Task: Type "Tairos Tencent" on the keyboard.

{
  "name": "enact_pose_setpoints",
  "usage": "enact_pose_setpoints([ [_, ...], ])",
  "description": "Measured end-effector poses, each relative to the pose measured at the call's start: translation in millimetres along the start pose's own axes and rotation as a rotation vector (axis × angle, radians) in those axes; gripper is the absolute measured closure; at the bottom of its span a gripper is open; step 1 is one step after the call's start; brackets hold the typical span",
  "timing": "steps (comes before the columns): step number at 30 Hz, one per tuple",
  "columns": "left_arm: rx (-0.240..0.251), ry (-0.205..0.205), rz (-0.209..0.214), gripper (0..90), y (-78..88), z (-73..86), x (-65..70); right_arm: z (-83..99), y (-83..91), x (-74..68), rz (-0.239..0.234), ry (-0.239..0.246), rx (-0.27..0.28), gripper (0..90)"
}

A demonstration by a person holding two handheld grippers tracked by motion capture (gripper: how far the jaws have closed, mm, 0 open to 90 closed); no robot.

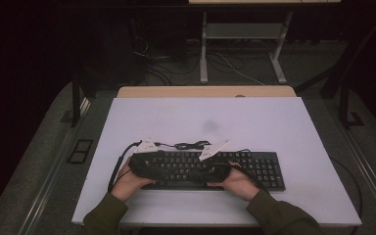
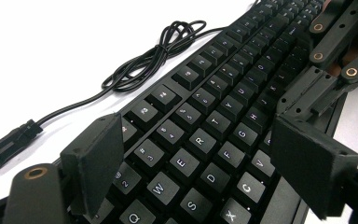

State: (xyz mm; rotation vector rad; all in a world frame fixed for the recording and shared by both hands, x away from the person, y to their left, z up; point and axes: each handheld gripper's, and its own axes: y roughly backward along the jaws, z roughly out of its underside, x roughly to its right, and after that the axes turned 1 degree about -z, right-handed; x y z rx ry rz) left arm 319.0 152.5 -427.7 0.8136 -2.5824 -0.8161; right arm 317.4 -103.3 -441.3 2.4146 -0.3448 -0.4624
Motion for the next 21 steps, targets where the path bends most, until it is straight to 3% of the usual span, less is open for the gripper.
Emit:
enact_pose_setpoints([
  [10,0.000,0.001,0.000,17.2,0.2,-0.1,-0.1,-3.3,11.6,4.0,0.006,-0.009,0.046,88.8],
  [21,0.003,0.001,-0.001,17.2,0.3,-0.1,0.6,-4.7,26.0,9.4,0.015,-0.021,0.103,71.0],
])
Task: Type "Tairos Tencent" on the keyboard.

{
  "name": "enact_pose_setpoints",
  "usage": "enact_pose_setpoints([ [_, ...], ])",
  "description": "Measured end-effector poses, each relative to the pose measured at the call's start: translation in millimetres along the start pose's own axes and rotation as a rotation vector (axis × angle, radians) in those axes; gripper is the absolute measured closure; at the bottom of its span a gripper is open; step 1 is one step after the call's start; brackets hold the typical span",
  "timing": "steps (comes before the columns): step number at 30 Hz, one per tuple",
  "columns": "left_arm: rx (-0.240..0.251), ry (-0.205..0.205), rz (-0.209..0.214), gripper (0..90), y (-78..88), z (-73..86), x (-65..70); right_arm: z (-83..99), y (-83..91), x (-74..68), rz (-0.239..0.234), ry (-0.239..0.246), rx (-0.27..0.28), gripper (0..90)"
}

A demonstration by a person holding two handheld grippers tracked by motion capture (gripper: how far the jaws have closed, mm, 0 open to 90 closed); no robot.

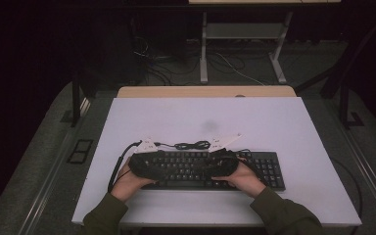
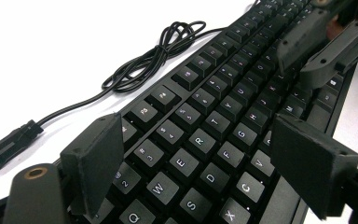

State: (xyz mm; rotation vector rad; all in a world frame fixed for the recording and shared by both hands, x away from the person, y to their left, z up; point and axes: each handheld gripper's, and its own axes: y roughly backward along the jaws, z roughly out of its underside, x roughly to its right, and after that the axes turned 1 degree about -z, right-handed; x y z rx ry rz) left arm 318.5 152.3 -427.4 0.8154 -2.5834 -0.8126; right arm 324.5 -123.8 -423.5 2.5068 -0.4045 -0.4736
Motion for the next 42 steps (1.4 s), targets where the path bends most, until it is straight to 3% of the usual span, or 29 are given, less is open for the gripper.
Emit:
enact_pose_setpoints([
  [13,0.001,-0.002,-0.002,17.4,1.1,-0.2,1.1,0.4,9.0,4.8,0.035,-0.004,0.030,43.5],
  [22,0.015,-0.002,0.000,23.8,4.8,-0.9,3.2,1.4,14.3,8.8,0.066,-0.011,0.043,37.3],
  [28,0.006,-0.009,0.015,38.0,7.5,-0.6,6.8,2.1,15.6,10.3,0.075,-0.014,0.045,36.2],
  [38,-0.019,-0.041,0.089,80.4,8.6,-0.1,13.3,2.8,16.8,12.9,0.085,-0.016,0.046,35.3],
  [42,-0.042,-0.052,0.118,89.0,7.5,0.6,13.6,2.7,17.0,13.2,0.086,-0.018,0.047,35.3],
])
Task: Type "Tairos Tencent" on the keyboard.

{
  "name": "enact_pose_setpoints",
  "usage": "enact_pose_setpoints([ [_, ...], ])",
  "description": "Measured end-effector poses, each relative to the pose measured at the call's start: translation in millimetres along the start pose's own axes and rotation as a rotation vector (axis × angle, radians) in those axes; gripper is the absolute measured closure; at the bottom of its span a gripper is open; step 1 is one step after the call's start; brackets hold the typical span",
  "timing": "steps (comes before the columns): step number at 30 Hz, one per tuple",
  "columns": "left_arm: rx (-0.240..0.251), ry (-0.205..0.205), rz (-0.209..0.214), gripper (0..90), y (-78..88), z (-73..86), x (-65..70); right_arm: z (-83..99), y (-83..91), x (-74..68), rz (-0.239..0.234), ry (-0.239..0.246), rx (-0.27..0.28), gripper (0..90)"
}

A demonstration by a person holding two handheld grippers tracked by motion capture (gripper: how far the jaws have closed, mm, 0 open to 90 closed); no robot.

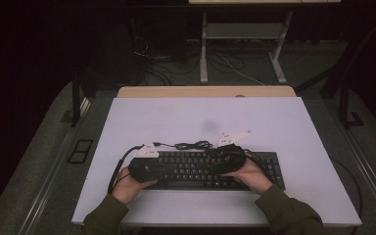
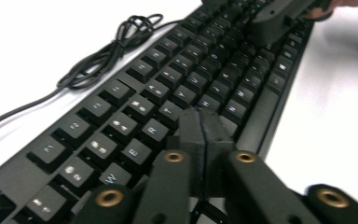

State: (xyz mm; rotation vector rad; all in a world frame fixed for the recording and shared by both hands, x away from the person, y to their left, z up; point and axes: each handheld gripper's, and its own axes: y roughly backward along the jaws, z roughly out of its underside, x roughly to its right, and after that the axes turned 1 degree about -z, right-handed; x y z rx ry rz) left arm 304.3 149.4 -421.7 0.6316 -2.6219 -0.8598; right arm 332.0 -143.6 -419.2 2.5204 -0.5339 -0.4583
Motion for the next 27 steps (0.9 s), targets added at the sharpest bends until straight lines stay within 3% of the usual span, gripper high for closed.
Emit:
enact_pose_setpoints([
  [10,-0.061,-0.024,0.028,89.0,-6.1,2.1,1.2,0.0,0.0,0.0,0.002,-0.003,0.000,35.3],
  [27,-0.093,-0.032,0.033,89.0,-11.1,4.0,0.8,-0.2,0.4,0.2,0.005,-0.003,0.004,35.3],
])
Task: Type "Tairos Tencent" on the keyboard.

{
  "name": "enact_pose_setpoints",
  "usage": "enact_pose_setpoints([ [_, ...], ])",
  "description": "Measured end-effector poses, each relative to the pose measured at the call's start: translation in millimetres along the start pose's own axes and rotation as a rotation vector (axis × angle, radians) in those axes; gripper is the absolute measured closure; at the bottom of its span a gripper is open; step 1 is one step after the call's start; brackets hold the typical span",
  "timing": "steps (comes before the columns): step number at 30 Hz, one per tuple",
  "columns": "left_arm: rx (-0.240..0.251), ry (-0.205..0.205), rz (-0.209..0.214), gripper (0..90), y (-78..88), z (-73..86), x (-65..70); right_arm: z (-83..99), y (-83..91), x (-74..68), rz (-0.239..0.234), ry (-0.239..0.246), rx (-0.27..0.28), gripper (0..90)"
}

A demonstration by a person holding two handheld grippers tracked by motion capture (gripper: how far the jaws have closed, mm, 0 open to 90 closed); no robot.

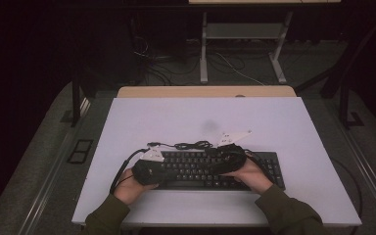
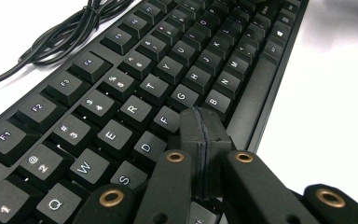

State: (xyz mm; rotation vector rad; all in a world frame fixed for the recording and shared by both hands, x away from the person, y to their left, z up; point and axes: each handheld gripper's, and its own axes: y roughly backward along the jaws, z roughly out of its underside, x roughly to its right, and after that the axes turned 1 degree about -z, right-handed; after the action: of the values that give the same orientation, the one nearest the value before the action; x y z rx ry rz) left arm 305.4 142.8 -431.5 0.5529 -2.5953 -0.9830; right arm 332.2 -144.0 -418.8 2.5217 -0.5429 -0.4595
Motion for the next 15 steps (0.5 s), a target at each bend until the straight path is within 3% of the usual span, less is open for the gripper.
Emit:
enact_pose_setpoints([
  [15,-0.007,-0.003,0.002,89.0,-0.5,0.2,-0.4,0.0,-0.6,-0.1,0.000,0.004,-0.001,35.3],
])
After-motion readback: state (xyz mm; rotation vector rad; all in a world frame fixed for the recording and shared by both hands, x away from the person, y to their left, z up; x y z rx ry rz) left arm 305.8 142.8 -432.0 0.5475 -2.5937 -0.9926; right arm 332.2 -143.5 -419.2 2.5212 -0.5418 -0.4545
